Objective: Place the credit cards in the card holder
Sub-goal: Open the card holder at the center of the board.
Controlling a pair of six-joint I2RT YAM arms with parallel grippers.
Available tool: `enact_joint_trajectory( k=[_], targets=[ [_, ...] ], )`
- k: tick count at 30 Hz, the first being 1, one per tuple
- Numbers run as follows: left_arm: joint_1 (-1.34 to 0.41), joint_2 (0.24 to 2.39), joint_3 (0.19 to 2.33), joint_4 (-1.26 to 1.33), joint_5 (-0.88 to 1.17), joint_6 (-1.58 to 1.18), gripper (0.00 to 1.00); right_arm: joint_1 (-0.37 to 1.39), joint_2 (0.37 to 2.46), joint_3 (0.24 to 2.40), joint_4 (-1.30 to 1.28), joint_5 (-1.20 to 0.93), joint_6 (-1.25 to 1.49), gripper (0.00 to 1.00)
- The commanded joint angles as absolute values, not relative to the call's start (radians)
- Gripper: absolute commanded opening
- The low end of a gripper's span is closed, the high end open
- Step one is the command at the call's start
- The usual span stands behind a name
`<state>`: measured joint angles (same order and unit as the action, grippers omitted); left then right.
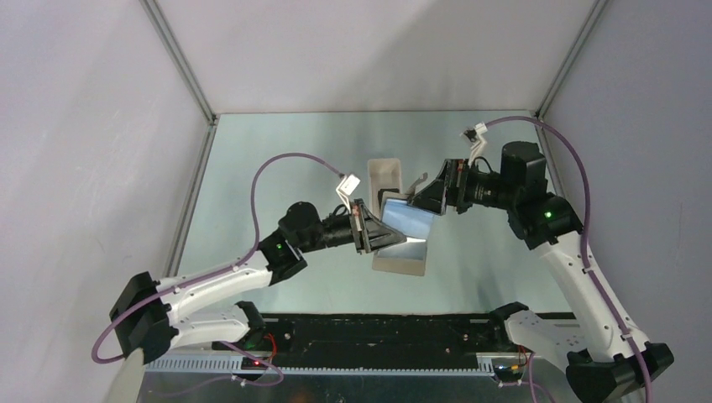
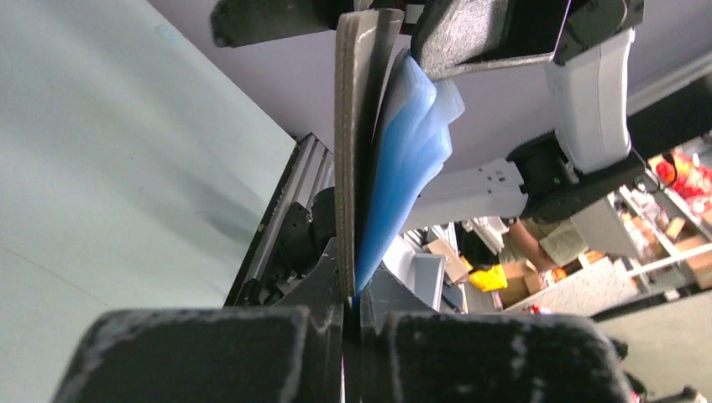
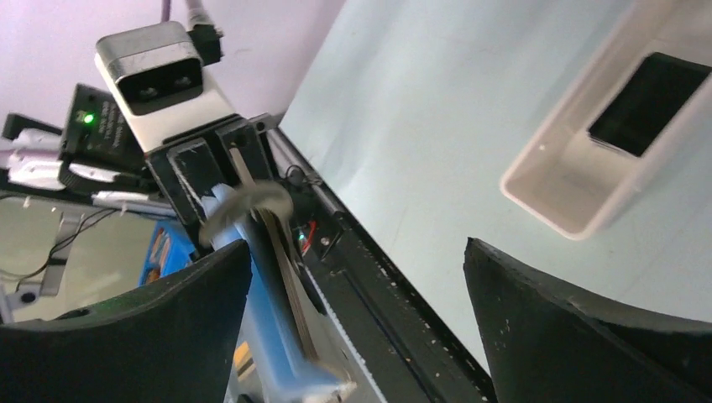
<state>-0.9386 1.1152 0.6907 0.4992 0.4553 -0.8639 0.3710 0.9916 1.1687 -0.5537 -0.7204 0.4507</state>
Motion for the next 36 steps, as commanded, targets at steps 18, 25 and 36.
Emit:
enact_joint_trajectory(
  k=[18, 25, 36],
  targets=[
    [-0.933, 1.082, 0.704, 0.554, 0.315, -1.054, 0.0, 0.357, 0.899, 0.971, -0.333, -0.953, 0.524, 0.97],
    [-0.93, 1.099, 0.672, 0.538, 0.297, -1.092, 0.0, 0.218, 0.787, 0.971, -0.358, -0.858, 0.552, 1.0],
    [-0.924, 1.142, 0.691, 0.515, 0.308, -1.147, 0.0, 0.246, 0.822, 0.966, -0.4, -0.964, 0.447, 1.0]
  ],
)
